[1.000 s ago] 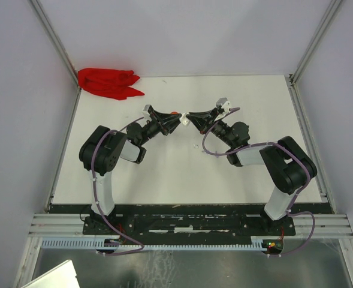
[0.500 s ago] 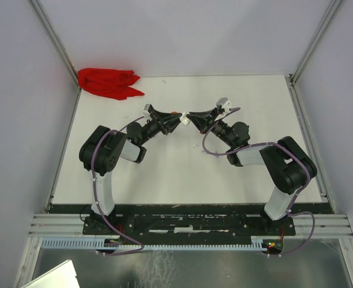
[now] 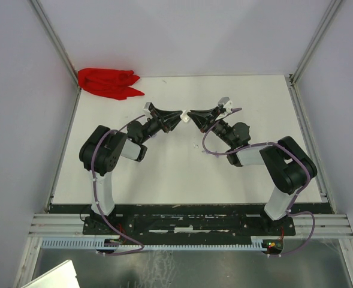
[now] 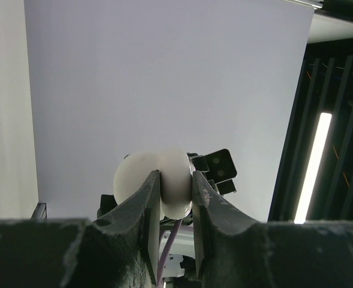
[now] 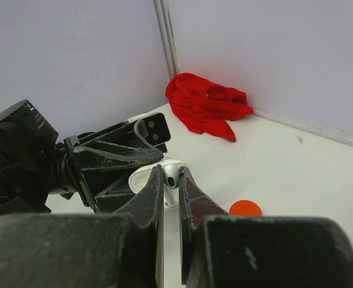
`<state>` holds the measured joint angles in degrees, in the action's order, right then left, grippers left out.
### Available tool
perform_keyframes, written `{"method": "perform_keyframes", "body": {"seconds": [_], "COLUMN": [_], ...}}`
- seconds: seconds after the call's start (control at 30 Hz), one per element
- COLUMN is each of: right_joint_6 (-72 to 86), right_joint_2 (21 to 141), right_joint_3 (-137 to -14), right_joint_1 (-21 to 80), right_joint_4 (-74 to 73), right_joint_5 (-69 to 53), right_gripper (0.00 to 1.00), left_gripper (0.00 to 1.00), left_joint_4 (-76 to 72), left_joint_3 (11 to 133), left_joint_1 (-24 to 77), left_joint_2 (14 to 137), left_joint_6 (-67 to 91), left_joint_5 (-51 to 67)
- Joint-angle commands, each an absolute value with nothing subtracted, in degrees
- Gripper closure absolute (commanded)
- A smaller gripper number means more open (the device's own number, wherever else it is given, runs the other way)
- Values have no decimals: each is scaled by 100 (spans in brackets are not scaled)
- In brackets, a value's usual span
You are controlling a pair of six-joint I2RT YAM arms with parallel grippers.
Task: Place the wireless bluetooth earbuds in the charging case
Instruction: Place the earbud in the charging case.
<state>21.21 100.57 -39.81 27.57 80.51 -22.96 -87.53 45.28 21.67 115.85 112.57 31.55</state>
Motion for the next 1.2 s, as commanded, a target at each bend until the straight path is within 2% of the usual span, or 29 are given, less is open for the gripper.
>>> {"method": "perform_keyframes", "body": {"seconds": [0.0, 0.2, 0.77, 0.9, 0.97, 1.1, 1.17], "right_joint_6": [2144, 2110, 2172, 2234, 2139, 1916, 1737], "right_joint_2": [10059, 9983, 9504, 9147, 8723, 7721, 7644], "right_joint_3": [-4012, -3950, -4023, -3958, -3947, -4741, -5354], "right_joint_1": [2731, 2720, 2659, 2588, 2567, 2570, 2573], "right_joint_4": [8266, 8268, 8265, 8036, 7097, 3067, 1354], "right_joint_5": [-2320, -2244, -1912, -1586, -1321, -413, -187], "right_gripper": [87, 77, 68, 61, 57, 53, 46], "left_gripper": [97, 97, 97, 97, 97, 97, 97], "left_joint_4": [-9913, -9907, -9911, -9909, -9914, -9907, -9905], "left_joint_3": [4807, 4855, 4704, 4544, 4503, 4507, 4521], "left_joint_1": [2177, 2179, 2164, 2164, 2150, 2108, 2108], "left_joint_2": [11350, 11409, 11592, 11649, 11669, 11727, 11784], "left_joint_6": [11527, 11535, 11353, 11241, 11188, 11102, 11069], "left_joint_5": [2936, 2920, 2927, 2927, 2935, 2940, 2923]}}
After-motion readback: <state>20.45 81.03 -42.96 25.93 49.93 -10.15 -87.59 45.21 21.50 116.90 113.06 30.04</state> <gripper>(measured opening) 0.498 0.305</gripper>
